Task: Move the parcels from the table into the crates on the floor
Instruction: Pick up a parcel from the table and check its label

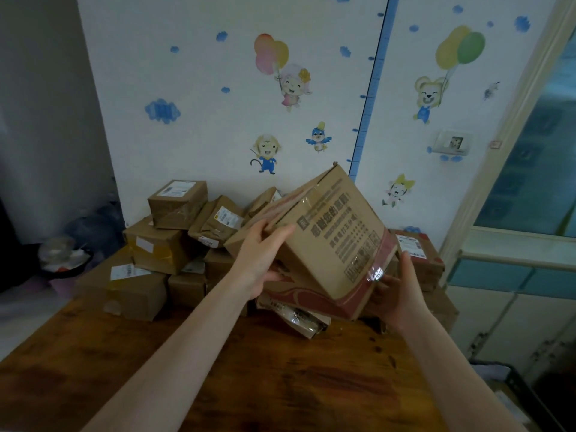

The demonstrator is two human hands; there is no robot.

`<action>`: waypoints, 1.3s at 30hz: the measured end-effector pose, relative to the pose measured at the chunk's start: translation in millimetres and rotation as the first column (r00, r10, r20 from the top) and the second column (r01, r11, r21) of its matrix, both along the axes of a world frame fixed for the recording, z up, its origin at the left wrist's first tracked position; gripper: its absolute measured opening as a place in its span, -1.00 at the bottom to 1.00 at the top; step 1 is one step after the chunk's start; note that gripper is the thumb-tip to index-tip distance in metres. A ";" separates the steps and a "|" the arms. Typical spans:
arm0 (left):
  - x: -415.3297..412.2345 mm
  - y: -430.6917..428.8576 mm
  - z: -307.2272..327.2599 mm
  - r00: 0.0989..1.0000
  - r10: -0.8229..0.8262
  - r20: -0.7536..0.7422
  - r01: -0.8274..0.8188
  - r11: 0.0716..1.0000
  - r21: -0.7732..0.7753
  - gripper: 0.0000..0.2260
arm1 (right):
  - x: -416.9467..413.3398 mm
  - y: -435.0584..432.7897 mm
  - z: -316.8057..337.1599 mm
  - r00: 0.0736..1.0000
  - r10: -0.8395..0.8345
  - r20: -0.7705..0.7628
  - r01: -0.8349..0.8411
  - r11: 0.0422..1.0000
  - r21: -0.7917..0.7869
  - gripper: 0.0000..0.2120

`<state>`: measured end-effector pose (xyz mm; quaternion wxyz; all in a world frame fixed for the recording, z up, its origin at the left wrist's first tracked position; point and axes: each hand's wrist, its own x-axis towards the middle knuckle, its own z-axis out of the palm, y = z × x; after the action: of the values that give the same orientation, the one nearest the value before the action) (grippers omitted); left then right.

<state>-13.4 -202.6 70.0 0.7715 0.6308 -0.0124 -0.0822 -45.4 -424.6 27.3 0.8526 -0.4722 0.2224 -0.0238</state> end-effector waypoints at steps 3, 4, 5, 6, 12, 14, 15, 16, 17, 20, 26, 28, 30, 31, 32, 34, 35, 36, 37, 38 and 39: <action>-1.3 3.7 -1.0 1.000 -0.005 -0.024 0.004 0.999 -0.047 -0.54 | 0.5 -10.5 8.4 0.993 0.064 -0.099 -0.056 0.995 0.080 -0.35; -1.8 5.2 0.3 0.999 0.007 -0.038 -0.010 0.998 -0.065 -0.51 | 0.9 -13.4 8.5 0.988 0.097 -0.118 -0.087 0.992 0.086 -0.36; -0.1 5.2 0.8 0.999 0.027 -0.046 -0.031 0.997 -0.070 -0.49 | -1.1 -14.5 10.2 0.985 0.120 -0.126 -0.109 0.990 0.089 -0.40; 1.3 6.1 1.0 0.997 0.058 -0.044 -0.061 0.996 -0.072 -0.53 | -2.0 -14.7 11.0 0.984 0.126 -0.123 -0.116 0.990 0.086 -0.48; 3.0 6.8 -7.1 0.994 0.098 -0.051 -0.102 0.992 -0.077 -0.85 | 1.2 -19.8 -5.6 0.995 -0.050 -0.088 0.059 0.992 0.114 -0.78; 1.9 8.7 -9.1 0.993 0.107 -0.041 -0.110 0.990 -0.086 -0.82 | 1.5 -17.7 -13.1 0.990 -0.044 -0.136 0.046 0.999 0.013 -0.75; 1.4 10.5 -9.8 0.994 0.109 -0.027 -0.111 0.991 -0.080 -0.81 | 0.6 -15.3 -15.5 0.987 -0.030 -0.159 0.026 0.999 -0.032 -0.71; 1.3 12.0 -10.4 0.993 0.114 -0.010 -0.114 0.991 -0.072 -0.77 | 0.1 -14.0 -17.6 0.983 -0.015 -0.183 0.004 0.998 -0.061 -0.67; 1.3 13.7 -10.4 0.993 0.120 0.004 -0.120 0.991 -0.065 -0.70 | -0.2 -11.4 -17.9 0.979 0.007 -0.203 -0.027 0.995 -0.093 -0.62; 3.5 16.9 -12.1 0.991 0.111 0.075 -0.109 0.994 -0.026 -0.57 | 0.0 -3.0 -18.5 0.959 0.110 -0.261 -0.171 0.959 -0.225 -0.45; -7.6 14.1 -13.0 0.980 -0.063 0.189 0.038 0.991 0.132 -0.64 | 5.8 13.8 -4.9 0.992 0.115 -0.059 -0.117 0.993 -0.034 -0.54; -5.8 18.6 -12.7 0.983 -0.071 0.172 0.047 0.989 0.140 -0.68 | 2.4 12.3 3.3 0.980 0.196 -0.017 -0.197 0.979 -0.050 -0.43; -3.3 24.0 -10.5 0.985 -0.079 0.153 0.053 0.984 0.168 -0.69 | -2.2 13.5 10.4 0.958 0.283 -0.033 -0.285 0.946 -0.154 -0.53; -3.4 25.2 -9.0 0.986 -0.075 0.148 0.048 0.983 0.176 -0.69 | -5.1 16.0 13.4 0.955 0.293 -0.054 -0.298 0.933 -0.200 -0.61; -2.9 25.7 -8.9 0.987 -0.060 0.150 0.034 0.984 0.174 -0.71 | -6.3 17.0 13.3 0.953 0.293 -0.078 -0.303 0.918 -0.256 -0.64; -2.4 25.3 -9.1 0.987 -0.018 0.159 -0.009 0.987 0.162 -0.67 | -8.1 18.8 8.9 0.947 0.308 -0.094 -0.321 0.887 -0.333 -0.66; -1.9 25.5 -8.8 0.985 0.007 0.172 -0.038 0.983 0.178 -0.61 | -9.8 20.4 7.8 0.942 0.324 -0.087 -0.333 0.871 -0.361 -0.70; -0.3 26.6 -10.0 0.980 0.023 0.199 -0.066 0.974 0.215 -0.56 | -10.8 21.1 5.4 0.940 0.332 -0.075 -0.335 0.862 -0.380 -0.71; 1.0 28.3 -11.5 0.973 0.027 0.228 -0.088 0.961 0.262 -0.53 | -11.6 21.9 4.6 0.942 0.331 -0.054 -0.325 0.863 -0.388 -0.67; 1.6 30.0 -12.9 0.969 0.015 0.246 -0.090 0.950 0.299 -0.51 | -10.1 21.8 3.4 0.950 0.311 -0.026 -0.296 0.871 -0.393 -0.60; 1.4 31.3 -13.4 0.967 -0.012 0.256 -0.075 0.942 0.328 -0.50 | -7.8 22.6 2.5 0.960 0.281 -0.004 -0.260 0.882 -0.394 -0.55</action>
<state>-12.0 -171.3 56.6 0.6462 0.7581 -0.0868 0.0111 -53.2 -401.9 29.9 0.7420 -0.6581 0.1221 0.0391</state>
